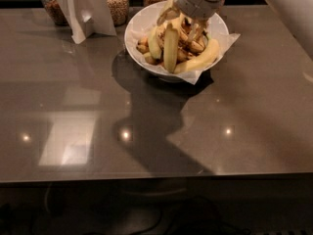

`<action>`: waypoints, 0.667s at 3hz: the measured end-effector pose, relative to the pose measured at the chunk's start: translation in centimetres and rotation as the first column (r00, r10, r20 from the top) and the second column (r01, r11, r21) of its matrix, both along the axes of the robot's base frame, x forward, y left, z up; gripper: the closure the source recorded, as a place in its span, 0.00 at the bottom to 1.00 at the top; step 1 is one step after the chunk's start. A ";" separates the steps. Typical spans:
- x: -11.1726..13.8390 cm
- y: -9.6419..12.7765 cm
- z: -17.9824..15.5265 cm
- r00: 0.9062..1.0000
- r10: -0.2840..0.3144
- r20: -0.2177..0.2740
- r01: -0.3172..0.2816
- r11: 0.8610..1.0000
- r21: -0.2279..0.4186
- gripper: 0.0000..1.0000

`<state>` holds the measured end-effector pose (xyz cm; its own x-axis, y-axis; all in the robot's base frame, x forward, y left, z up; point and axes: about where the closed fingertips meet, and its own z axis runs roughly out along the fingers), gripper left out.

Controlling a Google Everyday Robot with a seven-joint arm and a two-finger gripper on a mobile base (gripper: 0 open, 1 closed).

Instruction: Pick banana from white bowl

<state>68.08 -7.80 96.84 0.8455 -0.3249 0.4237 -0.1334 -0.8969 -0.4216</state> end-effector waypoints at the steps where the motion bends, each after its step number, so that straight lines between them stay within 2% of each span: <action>1: 0.0 0.0 0.0 1.000 0.000 0.000 0.000 1.000 -0.001 0.57; 2: 0.0 0.2 0.1 1.000 0.002 0.001 -0.002 1.000 -0.001 0.78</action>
Offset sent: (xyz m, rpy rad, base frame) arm -0.0022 0.0067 0.0111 -0.0029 -0.0145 0.0083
